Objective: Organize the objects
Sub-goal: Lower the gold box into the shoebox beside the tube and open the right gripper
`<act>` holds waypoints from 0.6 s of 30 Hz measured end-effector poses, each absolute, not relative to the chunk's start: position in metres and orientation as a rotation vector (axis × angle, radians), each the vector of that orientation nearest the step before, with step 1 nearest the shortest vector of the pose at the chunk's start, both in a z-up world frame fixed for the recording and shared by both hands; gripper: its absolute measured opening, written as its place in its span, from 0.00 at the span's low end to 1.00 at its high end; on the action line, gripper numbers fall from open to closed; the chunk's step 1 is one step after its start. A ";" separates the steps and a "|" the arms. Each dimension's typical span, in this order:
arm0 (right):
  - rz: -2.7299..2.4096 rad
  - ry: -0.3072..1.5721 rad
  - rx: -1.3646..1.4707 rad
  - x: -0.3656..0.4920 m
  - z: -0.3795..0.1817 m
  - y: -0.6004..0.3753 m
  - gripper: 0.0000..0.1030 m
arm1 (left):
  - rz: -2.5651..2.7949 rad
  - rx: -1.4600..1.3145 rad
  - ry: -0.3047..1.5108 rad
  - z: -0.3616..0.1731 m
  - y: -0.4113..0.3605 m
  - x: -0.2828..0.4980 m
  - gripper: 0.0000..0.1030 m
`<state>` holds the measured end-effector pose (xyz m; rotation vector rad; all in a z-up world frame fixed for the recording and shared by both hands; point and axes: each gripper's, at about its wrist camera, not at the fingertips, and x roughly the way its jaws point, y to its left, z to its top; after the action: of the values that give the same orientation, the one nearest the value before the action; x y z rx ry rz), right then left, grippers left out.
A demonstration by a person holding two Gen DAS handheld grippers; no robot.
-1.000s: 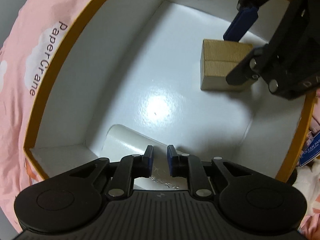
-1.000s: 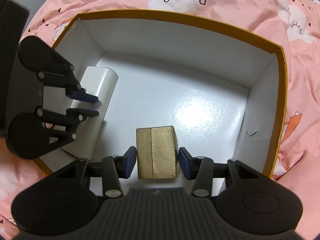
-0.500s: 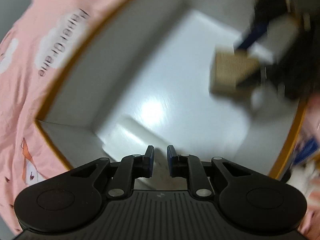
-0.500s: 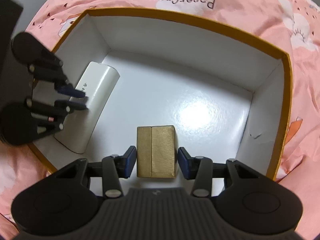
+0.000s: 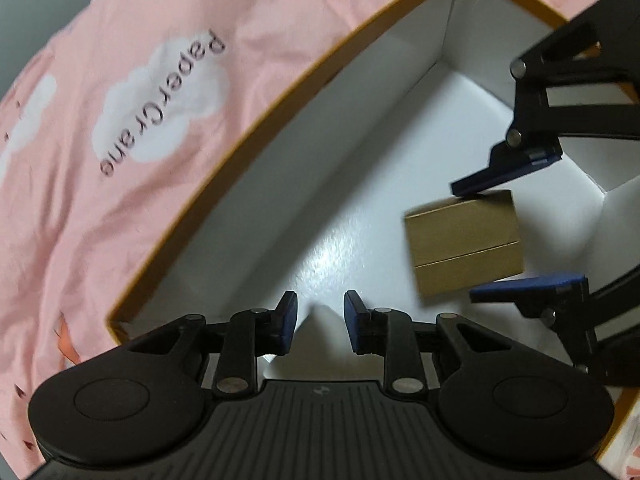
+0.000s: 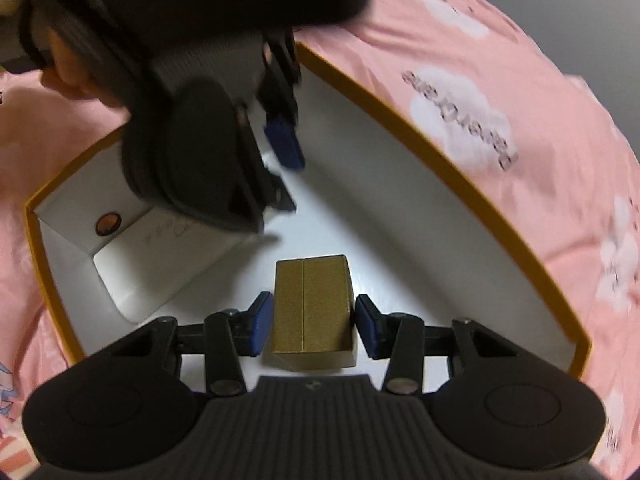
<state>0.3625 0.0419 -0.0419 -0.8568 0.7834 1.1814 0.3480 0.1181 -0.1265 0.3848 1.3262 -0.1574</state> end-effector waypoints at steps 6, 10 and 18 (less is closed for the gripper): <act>1.261 0.679 -0.899 0.368 -0.048 0.048 0.45 | -0.159 0.367 1.353 -0.132 0.123 0.345 0.29; 1.289 0.608 -0.940 0.371 -0.053 0.050 0.45 | -0.168 0.386 1.362 -0.132 0.121 0.341 0.29; 1.306 0.517 -0.959 0.377 -0.061 0.065 0.46 | -0.157 0.320 1.280 -0.115 0.131 0.325 0.29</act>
<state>0.3771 0.0645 -0.0613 -0.9594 0.5171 1.3064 0.3252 0.1314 -0.1151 0.3200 1.2795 -0.1569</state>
